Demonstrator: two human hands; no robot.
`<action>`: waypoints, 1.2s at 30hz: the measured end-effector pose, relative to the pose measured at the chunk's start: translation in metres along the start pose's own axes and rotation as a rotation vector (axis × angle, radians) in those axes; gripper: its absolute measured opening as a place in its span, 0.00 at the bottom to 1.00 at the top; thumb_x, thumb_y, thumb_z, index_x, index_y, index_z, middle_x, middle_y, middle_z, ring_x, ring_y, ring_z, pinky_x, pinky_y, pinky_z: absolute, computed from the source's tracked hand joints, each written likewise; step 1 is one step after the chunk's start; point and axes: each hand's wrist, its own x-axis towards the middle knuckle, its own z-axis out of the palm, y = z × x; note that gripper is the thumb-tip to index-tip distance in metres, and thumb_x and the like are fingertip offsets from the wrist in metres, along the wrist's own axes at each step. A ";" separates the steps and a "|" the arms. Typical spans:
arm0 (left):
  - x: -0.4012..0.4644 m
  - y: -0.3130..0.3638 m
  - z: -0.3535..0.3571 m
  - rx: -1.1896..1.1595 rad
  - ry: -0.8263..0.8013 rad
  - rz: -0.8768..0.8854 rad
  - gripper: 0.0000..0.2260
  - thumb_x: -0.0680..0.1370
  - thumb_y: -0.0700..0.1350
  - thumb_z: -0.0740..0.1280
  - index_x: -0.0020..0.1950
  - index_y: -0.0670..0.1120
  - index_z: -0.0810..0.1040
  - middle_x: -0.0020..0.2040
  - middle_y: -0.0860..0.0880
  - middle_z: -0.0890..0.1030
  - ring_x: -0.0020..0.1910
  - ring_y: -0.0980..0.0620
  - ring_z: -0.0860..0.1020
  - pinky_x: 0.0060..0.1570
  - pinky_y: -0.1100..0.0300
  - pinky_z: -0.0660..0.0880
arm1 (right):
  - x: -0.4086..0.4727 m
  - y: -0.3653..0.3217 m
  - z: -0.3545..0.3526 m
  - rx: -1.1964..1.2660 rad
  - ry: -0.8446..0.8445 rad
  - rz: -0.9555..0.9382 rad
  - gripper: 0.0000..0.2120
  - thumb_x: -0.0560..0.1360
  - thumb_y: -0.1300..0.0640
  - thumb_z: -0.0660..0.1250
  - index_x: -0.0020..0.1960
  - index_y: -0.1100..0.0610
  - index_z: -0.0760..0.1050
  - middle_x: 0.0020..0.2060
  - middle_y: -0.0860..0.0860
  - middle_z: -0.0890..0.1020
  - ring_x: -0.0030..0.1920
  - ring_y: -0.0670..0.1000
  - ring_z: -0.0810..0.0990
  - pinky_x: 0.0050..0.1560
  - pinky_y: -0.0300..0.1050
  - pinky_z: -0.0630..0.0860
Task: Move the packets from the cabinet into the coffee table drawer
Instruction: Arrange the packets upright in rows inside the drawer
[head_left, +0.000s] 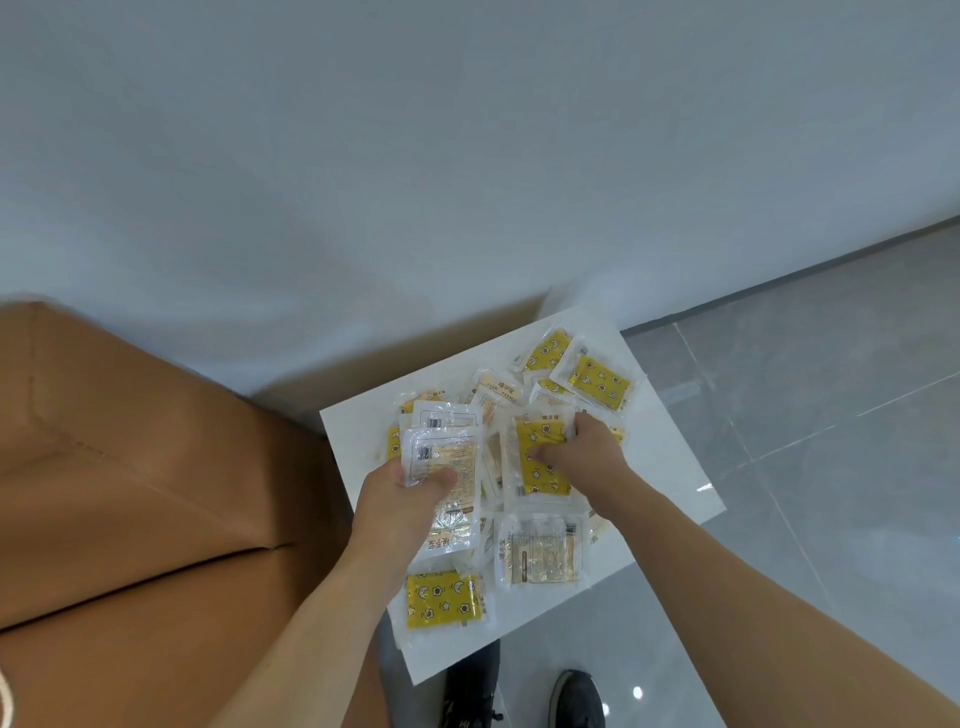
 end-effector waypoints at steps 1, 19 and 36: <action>-0.006 0.007 0.002 -0.023 0.000 0.004 0.09 0.75 0.43 0.74 0.54 0.52 0.83 0.48 0.53 0.86 0.51 0.47 0.84 0.59 0.43 0.77 | -0.007 -0.009 -0.008 0.032 -0.002 -0.021 0.15 0.68 0.59 0.77 0.51 0.55 0.75 0.45 0.53 0.83 0.44 0.54 0.82 0.45 0.52 0.81; -0.352 0.278 0.130 -0.353 -0.258 0.421 0.08 0.76 0.40 0.71 0.55 0.48 0.82 0.47 0.48 0.87 0.45 0.47 0.85 0.40 0.50 0.81 | -0.372 -0.134 -0.365 0.924 0.135 -0.403 0.15 0.71 0.65 0.74 0.56 0.58 0.78 0.49 0.56 0.86 0.48 0.58 0.85 0.47 0.55 0.82; -0.635 0.282 0.362 -0.038 -0.868 0.535 0.11 0.77 0.37 0.70 0.59 0.42 0.79 0.51 0.43 0.86 0.48 0.43 0.85 0.55 0.40 0.79 | -0.634 0.044 -0.551 1.662 0.494 -0.525 0.13 0.81 0.66 0.59 0.64 0.66 0.71 0.63 0.64 0.76 0.58 0.62 0.79 0.45 0.58 0.78</action>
